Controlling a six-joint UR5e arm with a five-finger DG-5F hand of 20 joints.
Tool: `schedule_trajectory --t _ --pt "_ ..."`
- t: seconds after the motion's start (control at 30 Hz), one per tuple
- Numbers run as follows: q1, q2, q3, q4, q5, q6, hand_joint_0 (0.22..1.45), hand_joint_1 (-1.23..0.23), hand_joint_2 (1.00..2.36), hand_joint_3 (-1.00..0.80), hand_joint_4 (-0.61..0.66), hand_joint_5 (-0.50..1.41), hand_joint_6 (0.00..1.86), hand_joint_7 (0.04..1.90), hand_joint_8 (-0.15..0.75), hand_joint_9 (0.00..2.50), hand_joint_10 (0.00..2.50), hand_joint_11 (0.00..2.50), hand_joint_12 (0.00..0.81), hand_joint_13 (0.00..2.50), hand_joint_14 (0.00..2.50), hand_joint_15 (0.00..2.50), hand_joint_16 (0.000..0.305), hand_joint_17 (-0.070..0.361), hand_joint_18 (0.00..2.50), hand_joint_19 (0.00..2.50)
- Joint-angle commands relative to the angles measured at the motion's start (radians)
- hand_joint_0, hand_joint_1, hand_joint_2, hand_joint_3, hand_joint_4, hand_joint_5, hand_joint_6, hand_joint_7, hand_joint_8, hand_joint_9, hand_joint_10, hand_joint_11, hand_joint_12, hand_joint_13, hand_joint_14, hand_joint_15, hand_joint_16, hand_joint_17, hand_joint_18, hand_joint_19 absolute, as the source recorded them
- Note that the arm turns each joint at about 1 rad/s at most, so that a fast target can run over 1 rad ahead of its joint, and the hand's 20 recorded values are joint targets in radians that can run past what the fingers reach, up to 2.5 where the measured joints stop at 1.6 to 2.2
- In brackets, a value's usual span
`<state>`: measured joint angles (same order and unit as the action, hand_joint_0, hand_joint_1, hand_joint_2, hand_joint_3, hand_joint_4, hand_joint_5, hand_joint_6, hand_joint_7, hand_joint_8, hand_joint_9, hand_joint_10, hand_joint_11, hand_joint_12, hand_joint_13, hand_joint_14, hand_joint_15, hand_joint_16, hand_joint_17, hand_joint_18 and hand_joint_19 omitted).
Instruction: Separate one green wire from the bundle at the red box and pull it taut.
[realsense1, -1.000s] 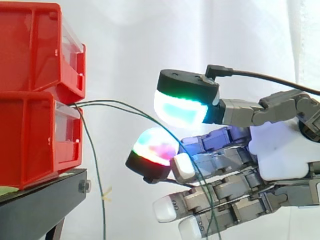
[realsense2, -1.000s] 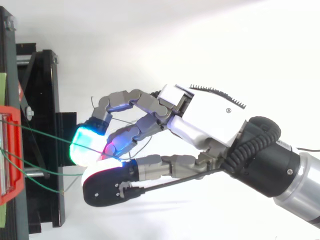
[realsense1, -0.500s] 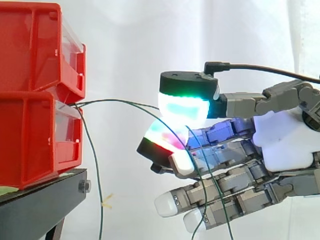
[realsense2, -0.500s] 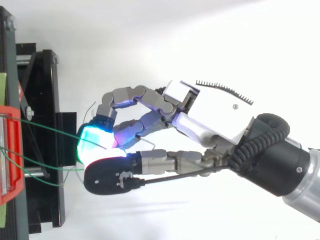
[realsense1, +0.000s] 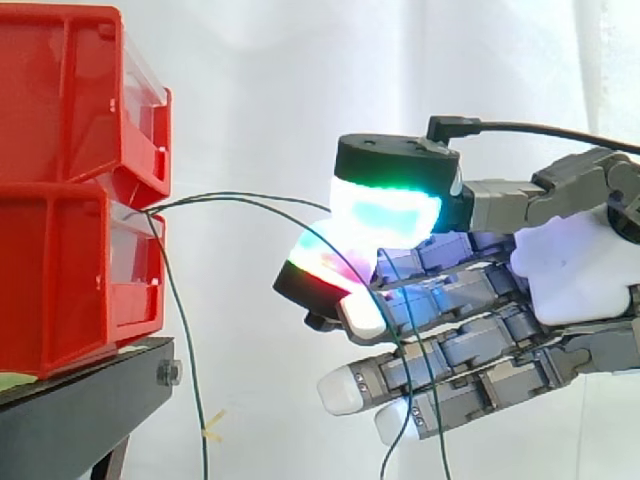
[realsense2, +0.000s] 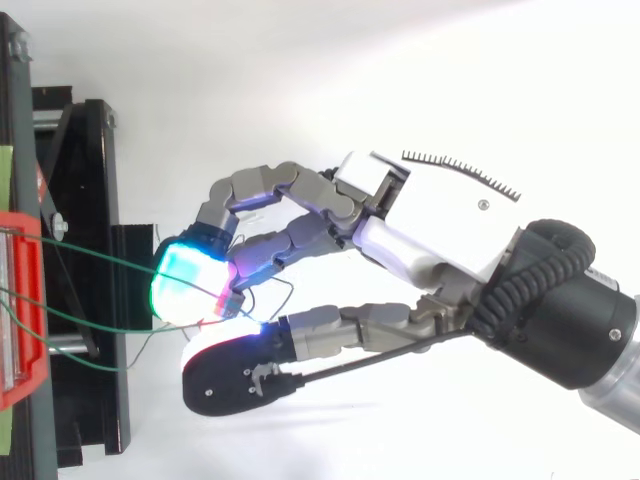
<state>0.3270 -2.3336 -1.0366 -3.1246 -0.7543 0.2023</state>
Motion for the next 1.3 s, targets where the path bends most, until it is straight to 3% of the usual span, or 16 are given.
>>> schedule_trajectory --t 0.0,0.2,0.43,0.67,0.93,1.07,1.27 --pt "-0.003 0.002 0.001 0.0 0.0 0.0 0.53 -0.69 1.0 -0.5 0.15 -0.18 0.86 0.98 0.273 1.01 0.02 0.76 0.381 0.69 0.01 0.3 0.051 0.115 0.7 0.32" --pt "-0.008 0.007 0.0 -0.012 0.0 -0.001 0.58 -0.52 1.0 -0.5 0.13 -0.17 0.83 1.03 0.27 1.05 0.02 0.75 0.377 0.71 0.01 0.31 0.05 0.112 0.69 0.34" --pt "-0.011 0.013 0.0 -0.022 0.0 -0.003 0.6 -0.63 1.01 -0.35 0.12 -0.17 0.84 1.12 0.272 1.02 0.02 0.77 0.379 0.7 0.01 0.33 0.05 0.112 0.68 0.34" --pt "-0.014 0.013 0.001 -0.022 0.0 -0.003 0.59 -0.68 1.02 -0.16 0.09 -0.18 0.9 1.06 0.289 1.03 0.02 0.77 0.395 0.72 0.01 0.32 0.053 0.12 0.71 0.33" --pt "-0.014 0.014 0.001 -0.029 0.0 -0.003 0.6 -0.71 1.02 -0.12 0.03 -0.17 0.91 1.05 0.289 1.04 0.02 0.77 0.393 0.7 0.01 0.31 0.054 0.121 0.7 0.31" --pt "-0.014 0.014 0.001 -0.029 0.0 -0.003 0.58 -0.68 1.02 -0.26 0.09 -0.17 0.88 1.08 0.266 1.02 0.02 0.77 0.377 0.66 0.01 0.31 0.05 0.112 0.65 0.33" --pt "-0.014 0.014 0.003 -0.029 0.0 -0.004 0.61 -0.69 1.02 -0.11 0.03 -0.16 0.92 1.11 0.292 1.04 0.02 0.77 0.397 0.7 0.01 0.32 0.054 0.122 0.69 0.31"
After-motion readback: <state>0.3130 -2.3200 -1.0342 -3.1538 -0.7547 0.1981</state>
